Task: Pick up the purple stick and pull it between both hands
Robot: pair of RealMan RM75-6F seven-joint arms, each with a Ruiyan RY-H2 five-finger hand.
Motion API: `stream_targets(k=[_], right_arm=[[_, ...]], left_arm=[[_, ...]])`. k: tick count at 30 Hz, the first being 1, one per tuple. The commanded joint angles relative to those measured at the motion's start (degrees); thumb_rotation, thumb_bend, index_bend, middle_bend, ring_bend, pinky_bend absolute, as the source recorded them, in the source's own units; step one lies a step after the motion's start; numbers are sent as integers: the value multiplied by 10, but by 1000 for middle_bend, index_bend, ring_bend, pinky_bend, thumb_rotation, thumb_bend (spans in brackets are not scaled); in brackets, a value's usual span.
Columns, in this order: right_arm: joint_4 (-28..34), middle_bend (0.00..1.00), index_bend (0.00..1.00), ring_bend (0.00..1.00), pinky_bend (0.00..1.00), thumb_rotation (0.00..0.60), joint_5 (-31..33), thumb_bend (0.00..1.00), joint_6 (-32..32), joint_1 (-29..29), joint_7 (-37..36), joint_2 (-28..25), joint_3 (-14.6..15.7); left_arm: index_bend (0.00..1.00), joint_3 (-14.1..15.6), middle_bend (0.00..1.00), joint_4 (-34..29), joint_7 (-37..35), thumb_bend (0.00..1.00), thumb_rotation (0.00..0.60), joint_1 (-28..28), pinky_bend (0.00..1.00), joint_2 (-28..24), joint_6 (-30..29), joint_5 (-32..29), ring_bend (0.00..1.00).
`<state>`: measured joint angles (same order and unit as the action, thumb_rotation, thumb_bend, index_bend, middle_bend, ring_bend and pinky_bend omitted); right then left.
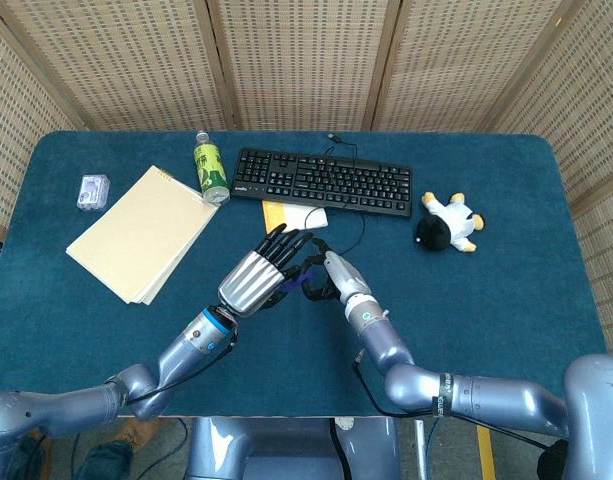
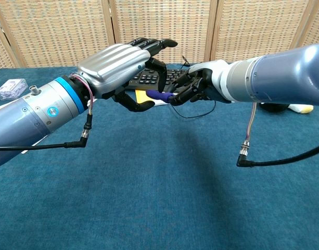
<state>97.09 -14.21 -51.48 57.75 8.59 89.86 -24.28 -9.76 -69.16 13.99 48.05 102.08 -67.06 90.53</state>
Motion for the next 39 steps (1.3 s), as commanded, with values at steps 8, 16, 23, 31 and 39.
stream_targets(k=[8,16,23,31,39], right_arm=[[-1,63,675,0,0,600,-2,668,5,-2,-6,-4,3],[-1,63,676,0,0,600,-4,668,8,-2,-10,-6,6],[-1,63,676,0,0,600,-5,668,9,-3,-13,-8,8],[0,63,686,0,0,600,-8,669,9,-4,-15,-9,12],[0,63,694,0,0,600,-9,670,8,-8,-18,-15,14]], left_arm=[[519,-6,0,2,4,354,600,5,0,7,-3,-6,0],[575,-8,0,3,3,410,600,7,0,12,-4,-11,0],[629,-11,0,2,2,467,600,8,0,13,-5,-17,0],[779,-14,0,0,-1,532,600,8,0,14,-7,-24,0],[822,-15,0,-4,-5,540,600,7,0,7,-13,-24,0]])
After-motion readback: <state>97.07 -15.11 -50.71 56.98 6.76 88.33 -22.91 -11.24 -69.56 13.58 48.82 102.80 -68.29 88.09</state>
